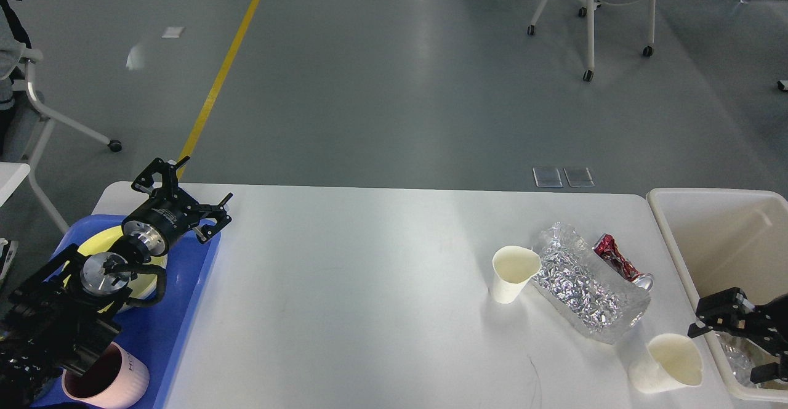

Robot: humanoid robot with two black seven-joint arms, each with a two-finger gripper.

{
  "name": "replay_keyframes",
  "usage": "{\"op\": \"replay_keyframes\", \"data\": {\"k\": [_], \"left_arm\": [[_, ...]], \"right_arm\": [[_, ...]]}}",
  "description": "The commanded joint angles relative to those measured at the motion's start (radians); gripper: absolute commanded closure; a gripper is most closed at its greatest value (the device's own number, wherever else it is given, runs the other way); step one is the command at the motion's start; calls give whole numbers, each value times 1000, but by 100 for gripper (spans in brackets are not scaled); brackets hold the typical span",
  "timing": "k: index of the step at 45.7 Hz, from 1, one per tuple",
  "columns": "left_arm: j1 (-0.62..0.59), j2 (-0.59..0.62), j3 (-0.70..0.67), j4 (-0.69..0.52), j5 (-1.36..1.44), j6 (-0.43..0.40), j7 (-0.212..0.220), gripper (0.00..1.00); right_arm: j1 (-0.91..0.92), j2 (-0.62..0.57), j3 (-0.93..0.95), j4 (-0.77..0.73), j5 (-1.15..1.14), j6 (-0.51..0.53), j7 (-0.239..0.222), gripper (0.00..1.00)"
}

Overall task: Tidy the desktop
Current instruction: 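Lower the right gripper to the second white paper cup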

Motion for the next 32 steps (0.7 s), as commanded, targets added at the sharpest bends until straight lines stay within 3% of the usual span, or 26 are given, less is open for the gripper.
{"op": "replay_keyframes", "data": {"k": [1, 13, 20, 26, 27, 28, 30, 32], "left_arm": [[0, 0, 0, 0, 0, 0, -1, 0], [0, 0, 0, 0, 0, 0, 1, 0], [0, 0, 0, 0, 0, 0, 1, 0], [0, 0, 0, 0, 0, 0, 1, 0], [0, 0, 0, 0, 0, 0, 1, 0], [0, 0, 0, 0, 0, 0, 1, 0], [0, 0, 0, 0, 0, 0, -1, 0], [0, 0, 0, 0, 0, 0, 1, 0]], "right_arm": [[-104, -2, 100, -18, 0, 0, 23, 0], [-270, -1, 217, -92, -5, -2, 38, 0], [-327, 1, 261, -124, -12, -3, 53, 6], [-359, 7, 283, -132, -18, -11, 96, 24], [-364, 9, 286, -133, -20, -15, 101, 29], [-374, 10, 292, -142, -29, -31, 109, 43], [-382, 13, 297, -146, -44, -43, 112, 56], [-393, 13, 298, -149, -58, -51, 121, 61]]}}
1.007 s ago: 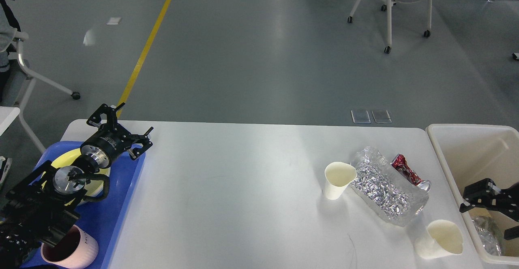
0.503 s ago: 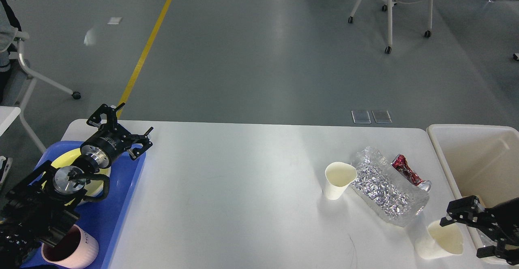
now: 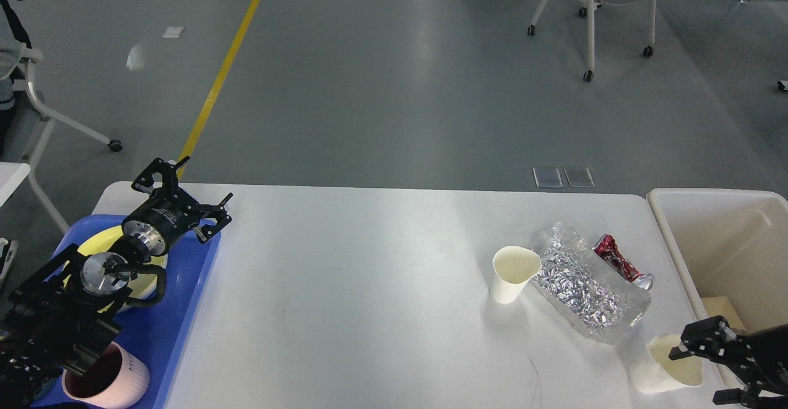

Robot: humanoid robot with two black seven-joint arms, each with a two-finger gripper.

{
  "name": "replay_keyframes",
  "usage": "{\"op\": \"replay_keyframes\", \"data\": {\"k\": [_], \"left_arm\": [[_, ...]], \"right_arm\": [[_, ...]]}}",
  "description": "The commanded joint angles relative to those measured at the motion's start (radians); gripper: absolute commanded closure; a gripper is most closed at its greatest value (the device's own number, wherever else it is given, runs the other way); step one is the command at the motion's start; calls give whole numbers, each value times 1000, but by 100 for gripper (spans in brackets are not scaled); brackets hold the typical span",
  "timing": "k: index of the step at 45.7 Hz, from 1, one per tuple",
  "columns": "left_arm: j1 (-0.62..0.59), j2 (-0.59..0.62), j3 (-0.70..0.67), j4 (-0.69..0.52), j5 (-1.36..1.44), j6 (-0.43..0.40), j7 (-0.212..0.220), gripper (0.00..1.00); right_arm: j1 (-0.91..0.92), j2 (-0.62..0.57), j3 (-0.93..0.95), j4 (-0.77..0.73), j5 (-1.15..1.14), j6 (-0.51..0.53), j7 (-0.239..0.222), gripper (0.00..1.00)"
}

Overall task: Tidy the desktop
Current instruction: 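Lower the right gripper to the second white paper cup, then grasp the second white paper cup with the right gripper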

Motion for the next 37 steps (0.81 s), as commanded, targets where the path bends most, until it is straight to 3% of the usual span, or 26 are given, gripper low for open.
{"op": "replay_keyframes", "data": {"k": [1, 5, 10, 14, 16, 37], "left_arm": [[0, 0, 0, 0, 0, 0, 0, 0], [0, 0, 0, 0, 0, 0, 0, 0], [0, 0, 0, 0, 0, 0, 0, 0], [0, 0, 0, 0, 0, 0, 0, 0], [0, 0, 0, 0, 0, 0, 0, 0], [0, 0, 0, 0, 0, 0, 0, 0]], "right_arm": [[-30, 5, 10, -11, -35, -27, 24, 61], [-45, 5, 16, -12, -40, -40, 30, 64], [-68, 13, 25, -15, -44, -72, 30, 83], [-79, 19, 37, -15, -55, -80, 32, 90], [-82, 19, 47, -14, -54, -81, 32, 100], [-104, 22, 64, -1, -55, -126, 30, 100]]}}
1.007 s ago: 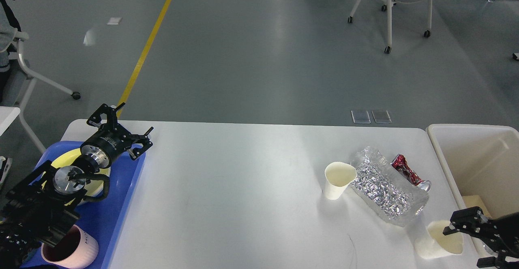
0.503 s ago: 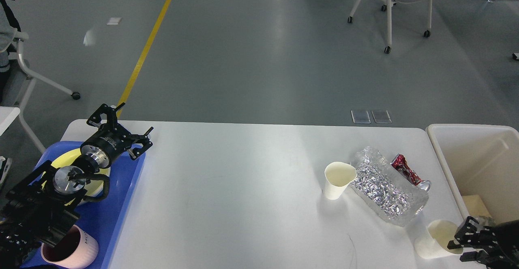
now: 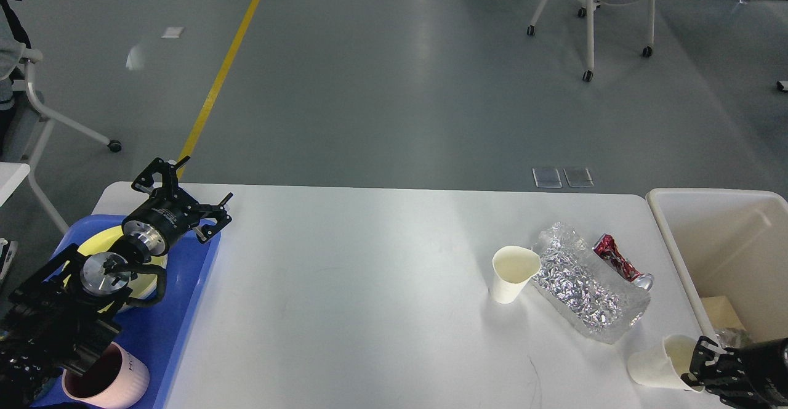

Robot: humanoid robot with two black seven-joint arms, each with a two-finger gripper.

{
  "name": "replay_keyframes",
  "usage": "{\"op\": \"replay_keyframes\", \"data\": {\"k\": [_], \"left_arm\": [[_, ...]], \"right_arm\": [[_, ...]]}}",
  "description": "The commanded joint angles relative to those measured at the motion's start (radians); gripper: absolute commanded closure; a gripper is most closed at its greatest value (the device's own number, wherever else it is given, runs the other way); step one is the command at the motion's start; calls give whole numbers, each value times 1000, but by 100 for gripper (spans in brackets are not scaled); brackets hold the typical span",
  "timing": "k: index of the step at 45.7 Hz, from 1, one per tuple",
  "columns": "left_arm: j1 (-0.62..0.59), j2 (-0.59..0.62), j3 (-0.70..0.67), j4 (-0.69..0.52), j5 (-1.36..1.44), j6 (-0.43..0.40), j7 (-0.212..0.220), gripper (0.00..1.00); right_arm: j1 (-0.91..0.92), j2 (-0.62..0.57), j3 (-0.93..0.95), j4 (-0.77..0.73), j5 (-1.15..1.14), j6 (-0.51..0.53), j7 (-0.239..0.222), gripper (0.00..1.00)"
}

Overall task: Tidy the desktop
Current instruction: 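Grasp the second white paper cup with the right gripper, then lift the second cup and drop it into the white bin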

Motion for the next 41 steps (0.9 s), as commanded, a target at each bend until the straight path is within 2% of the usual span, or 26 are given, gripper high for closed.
{"op": "replay_keyframes", "data": {"k": [1, 8, 17, 22, 25, 31, 41], "left_arm": [[0, 0, 0, 0, 0, 0, 0, 0], [0, 0, 0, 0, 0, 0, 0, 0], [0, 0, 0, 0, 0, 0, 0, 0], [0, 0, 0, 0, 0, 0, 0, 0], [0, 0, 0, 0, 0, 0, 0, 0], [0, 0, 0, 0, 0, 0, 0, 0], [0, 0, 0, 0, 0, 0, 0, 0]], "right_arm": [[4, 0, 0, 0, 0, -1, -2, 100], [36, -26, -2, 17, -32, 2, -2, 100], [217, -138, -9, 83, -95, 35, -19, 100], [447, -153, -9, 80, -123, 130, -42, 100], [554, -146, -3, 82, -124, 207, -73, 100], [740, -61, -3, 83, -123, 292, -134, 100], [904, 213, -2, 66, -106, 296, -218, 100]]}}
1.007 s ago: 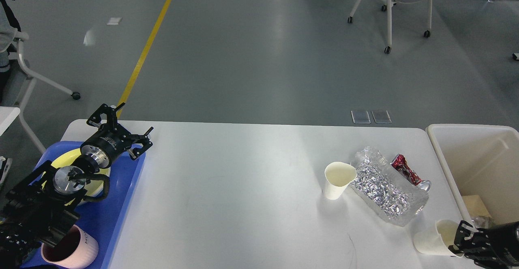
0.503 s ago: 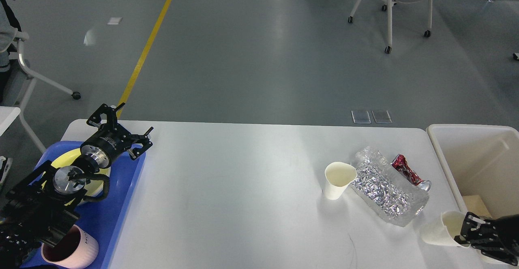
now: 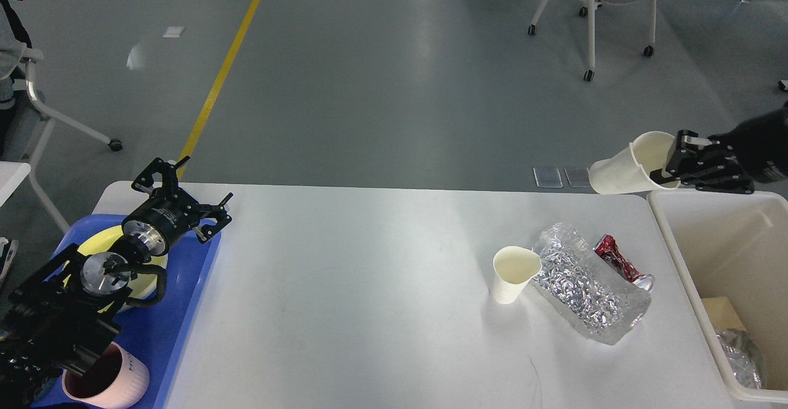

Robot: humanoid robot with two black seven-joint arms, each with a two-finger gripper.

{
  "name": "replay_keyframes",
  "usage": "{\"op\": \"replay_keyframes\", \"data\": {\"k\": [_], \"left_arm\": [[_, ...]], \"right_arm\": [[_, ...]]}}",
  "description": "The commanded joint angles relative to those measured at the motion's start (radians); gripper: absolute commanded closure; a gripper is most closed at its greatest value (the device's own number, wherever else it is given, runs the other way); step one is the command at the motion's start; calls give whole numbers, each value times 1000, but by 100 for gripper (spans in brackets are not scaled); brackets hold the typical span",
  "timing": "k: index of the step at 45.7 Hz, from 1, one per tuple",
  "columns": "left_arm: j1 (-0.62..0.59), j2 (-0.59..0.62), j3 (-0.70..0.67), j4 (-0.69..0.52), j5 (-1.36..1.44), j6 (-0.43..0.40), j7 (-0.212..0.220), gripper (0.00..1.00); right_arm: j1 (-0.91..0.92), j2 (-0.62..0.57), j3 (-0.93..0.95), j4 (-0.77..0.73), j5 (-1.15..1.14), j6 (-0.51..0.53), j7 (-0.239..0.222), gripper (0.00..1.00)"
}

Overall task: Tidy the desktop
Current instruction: 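Lift the second cup and drop it into the white bin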

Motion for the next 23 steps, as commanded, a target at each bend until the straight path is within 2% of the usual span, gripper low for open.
{"op": "replay_keyframes", "data": {"k": [1, 12, 16, 23], "left_arm": [[0, 0, 0, 0, 0, 0, 0, 0], [0, 0, 0, 0, 0, 0, -2, 0], [0, 0, 0, 0, 0, 0, -2, 0], [0, 0, 0, 0, 0, 0, -2, 0]], "right_arm": [[86, 175, 0, -12, 18, 1, -47, 100], [189, 439, -8, -48, 139, 3, -88, 100], [201, 480, -14, -48, 142, 3, -88, 100], [175, 487, -72, -77, 124, -14, -90, 100]]}}
